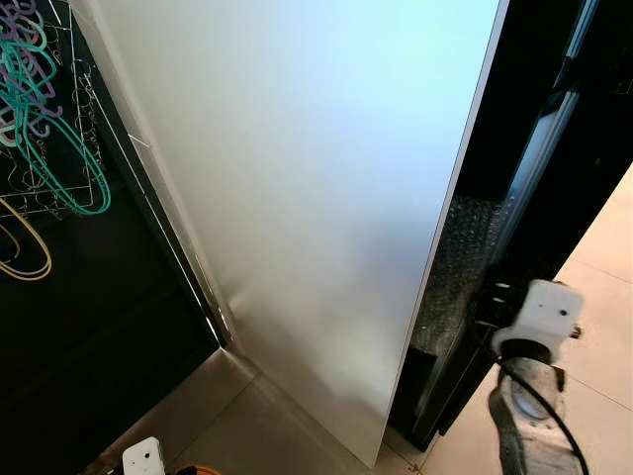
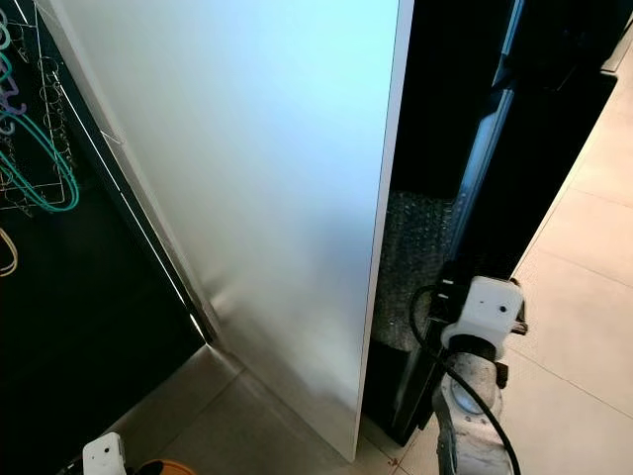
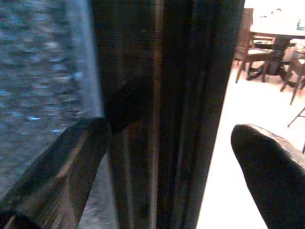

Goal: Restocking fridge

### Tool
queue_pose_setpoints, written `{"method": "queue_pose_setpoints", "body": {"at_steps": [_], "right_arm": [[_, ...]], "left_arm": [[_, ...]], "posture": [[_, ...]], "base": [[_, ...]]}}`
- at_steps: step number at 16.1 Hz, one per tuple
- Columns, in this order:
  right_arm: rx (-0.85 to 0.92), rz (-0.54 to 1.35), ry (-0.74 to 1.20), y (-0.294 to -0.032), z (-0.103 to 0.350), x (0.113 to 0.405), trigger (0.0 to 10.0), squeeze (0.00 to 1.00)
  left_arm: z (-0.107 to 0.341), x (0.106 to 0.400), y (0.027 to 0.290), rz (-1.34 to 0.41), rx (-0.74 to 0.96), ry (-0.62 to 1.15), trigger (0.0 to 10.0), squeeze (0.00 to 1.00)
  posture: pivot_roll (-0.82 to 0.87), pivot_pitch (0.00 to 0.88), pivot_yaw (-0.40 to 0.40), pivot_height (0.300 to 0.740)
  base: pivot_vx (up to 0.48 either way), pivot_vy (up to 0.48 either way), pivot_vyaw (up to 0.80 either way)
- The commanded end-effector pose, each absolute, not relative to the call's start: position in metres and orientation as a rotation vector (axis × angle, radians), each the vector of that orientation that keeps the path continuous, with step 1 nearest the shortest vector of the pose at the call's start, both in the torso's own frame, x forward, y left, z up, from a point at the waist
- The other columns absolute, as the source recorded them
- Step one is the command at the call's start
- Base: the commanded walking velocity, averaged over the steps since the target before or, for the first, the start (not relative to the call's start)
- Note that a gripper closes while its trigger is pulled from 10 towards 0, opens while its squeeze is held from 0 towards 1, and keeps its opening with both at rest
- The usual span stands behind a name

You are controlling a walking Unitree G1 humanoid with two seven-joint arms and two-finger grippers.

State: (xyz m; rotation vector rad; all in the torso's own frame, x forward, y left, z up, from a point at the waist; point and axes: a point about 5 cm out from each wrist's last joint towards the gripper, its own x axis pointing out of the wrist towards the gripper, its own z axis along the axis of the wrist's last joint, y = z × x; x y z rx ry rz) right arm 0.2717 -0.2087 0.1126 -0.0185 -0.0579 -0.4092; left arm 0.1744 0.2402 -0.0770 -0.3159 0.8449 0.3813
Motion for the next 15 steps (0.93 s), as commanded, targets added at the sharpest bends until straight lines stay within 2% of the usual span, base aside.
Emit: {"method": "queue_pose_setpoints", "body": {"at_steps": [1,8,12,15], "right_arm": [[-0.023,-0.421,-0.051,-0.213,0.110,0.273,10.0,0.00],[-0.080,-0.477,-0.064,-0.240,0.115,0.276,10.0,0.00],[-0.159,-0.687,-0.084,-0.282,0.120,0.252,10.0,0.00],[-0.180,-0.775,-0.079,-0.298,0.118,0.239,10.0,0.00]], "left_arm": [[-0.078,0.171,0.243,0.390,-0.312,0.854,10.0,0.00],[-0.079,0.169,0.242,0.392,-0.317,0.860,10.0,0.00],[-0.079,0.168,0.242,0.383,-0.317,0.863,10.0,0.00],[-0.080,0.168,0.242,0.383,-0.318,0.866,10.0,0.00]], "posture": [[-0.07,0.000,0.060,0.740],[-0.07,0.000,0.058,0.740],[-0.08,0.000,0.065,0.740],[-0.09,0.000,0.066,0.740]], "base": [[0.000,0.000,0.00],[0.000,0.000,0.00],[0.000,0.000,0.00],[0.000,0.000,0.00]]}}
